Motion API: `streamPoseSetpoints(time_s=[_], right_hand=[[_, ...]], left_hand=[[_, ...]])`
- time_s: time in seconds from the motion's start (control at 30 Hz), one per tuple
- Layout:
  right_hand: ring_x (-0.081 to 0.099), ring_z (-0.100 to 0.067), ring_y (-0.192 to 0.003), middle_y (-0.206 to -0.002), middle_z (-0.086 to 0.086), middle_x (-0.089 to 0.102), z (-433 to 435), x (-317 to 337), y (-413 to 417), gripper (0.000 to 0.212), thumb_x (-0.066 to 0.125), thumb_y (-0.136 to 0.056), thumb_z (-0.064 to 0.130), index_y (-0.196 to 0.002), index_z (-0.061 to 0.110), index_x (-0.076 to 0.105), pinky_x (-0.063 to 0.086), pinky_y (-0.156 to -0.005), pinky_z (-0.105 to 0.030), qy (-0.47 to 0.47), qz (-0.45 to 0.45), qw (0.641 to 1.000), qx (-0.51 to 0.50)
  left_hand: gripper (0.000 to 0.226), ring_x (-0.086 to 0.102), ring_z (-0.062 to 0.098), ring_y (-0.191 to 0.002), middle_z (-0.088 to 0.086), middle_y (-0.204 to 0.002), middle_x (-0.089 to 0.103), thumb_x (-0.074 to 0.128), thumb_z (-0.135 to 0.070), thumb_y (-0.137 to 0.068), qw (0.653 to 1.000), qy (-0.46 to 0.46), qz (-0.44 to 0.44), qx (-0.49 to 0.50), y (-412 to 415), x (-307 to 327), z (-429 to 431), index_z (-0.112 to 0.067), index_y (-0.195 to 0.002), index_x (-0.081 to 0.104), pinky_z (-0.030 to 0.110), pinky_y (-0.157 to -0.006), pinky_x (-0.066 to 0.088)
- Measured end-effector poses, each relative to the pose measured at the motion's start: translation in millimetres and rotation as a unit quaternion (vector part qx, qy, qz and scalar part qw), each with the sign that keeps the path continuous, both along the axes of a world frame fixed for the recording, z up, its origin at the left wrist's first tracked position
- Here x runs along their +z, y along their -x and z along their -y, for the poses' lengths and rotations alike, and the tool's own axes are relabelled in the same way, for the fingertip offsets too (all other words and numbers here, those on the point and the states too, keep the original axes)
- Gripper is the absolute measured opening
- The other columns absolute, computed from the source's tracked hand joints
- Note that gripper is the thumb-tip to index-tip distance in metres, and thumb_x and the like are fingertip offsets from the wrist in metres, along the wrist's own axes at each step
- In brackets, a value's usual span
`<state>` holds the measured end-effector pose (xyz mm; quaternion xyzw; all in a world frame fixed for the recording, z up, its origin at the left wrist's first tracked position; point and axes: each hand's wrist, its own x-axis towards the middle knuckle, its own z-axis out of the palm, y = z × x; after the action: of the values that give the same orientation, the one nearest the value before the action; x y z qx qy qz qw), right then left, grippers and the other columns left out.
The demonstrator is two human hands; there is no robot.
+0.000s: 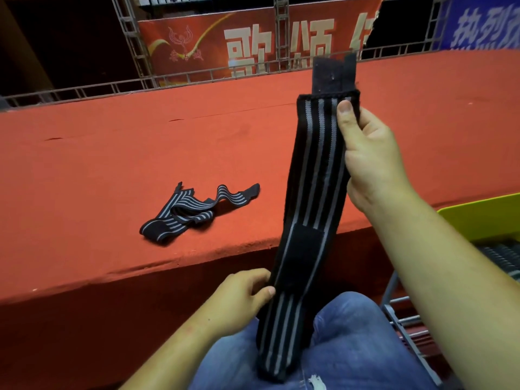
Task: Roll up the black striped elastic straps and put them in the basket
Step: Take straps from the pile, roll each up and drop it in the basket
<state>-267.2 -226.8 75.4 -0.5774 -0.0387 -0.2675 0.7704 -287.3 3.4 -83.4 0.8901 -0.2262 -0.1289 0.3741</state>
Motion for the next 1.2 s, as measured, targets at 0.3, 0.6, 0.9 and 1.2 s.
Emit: streamPoseSetpoints(time_s=[0.3, 0.6, 0.9, 1.2], right_hand=[[0.075, -0.019, -0.089, -0.094, -0.002, 0.079, -6.7, 4.0, 0.0, 0.023, 0.059, -0.108, 0.032, -0.104, 0.017, 0.075, 0.063, -0.082, -0.038, 0.002, 0.023, 1.0, 0.011], [0.073, -0.013, -0.09, -0.096, -0.001, 0.079, -21.4, -19.0, 11.6, 0.02, 0.06, -0.107, 0.03, -0.101, 0.018, 0.075, 0.059, -0.081, -0.032, 0.103, 0.033, 0.994, 0.024], [0.075, -0.016, -0.099, -0.107, -0.005, 0.081, -41.0, -92.6, 49.5, 0.022, 0.061, -0.099, 0.033, -0.107, 0.021, 0.079, 0.059, -0.087, -0.032, 0.107, -0.024, 0.988, 0.112], [0.071, -0.02, -0.093, -0.103, -0.018, 0.077, -47.1, -114.0, 67.5, 0.023, 0.061, -0.101, 0.034, -0.105, 0.019, 0.078, 0.057, -0.086, -0.05, 0.099, -0.074, 0.982, 0.146]], left_hand=[[0.014, 0.059, -0.014, -0.11, -0.024, -0.113, 0.07, 0.063, -0.032, -0.101, 0.988, 0.062, 0.104, 0.097, -5.7, 19.7, 3.2, -0.034, -0.113, 0.068, 0.005, -0.092, 0.04], [0.043, 0.057, -0.007, -0.126, -0.017, -0.132, 0.064, 0.061, -0.032, -0.102, 0.953, 0.256, 0.137, 0.083, 8.2, 82.2, 26.4, -0.028, -0.143, 0.05, 0.013, -0.099, 0.045], [0.021, 0.071, 0.011, -0.11, -0.007, -0.114, 0.077, 0.063, -0.021, -0.1, 0.935, 0.33, 0.114, 0.06, 16.0, 103.2, 22.8, -0.019, -0.12, 0.07, 0.031, -0.096, 0.055], [0.022, 0.074, 0.009, -0.098, -0.01, -0.103, 0.079, 0.07, -0.01, -0.097, 0.947, 0.29, 0.128, 0.053, 17.9, 101.7, 20.1, -0.022, -0.114, 0.075, 0.023, -0.084, 0.056]])
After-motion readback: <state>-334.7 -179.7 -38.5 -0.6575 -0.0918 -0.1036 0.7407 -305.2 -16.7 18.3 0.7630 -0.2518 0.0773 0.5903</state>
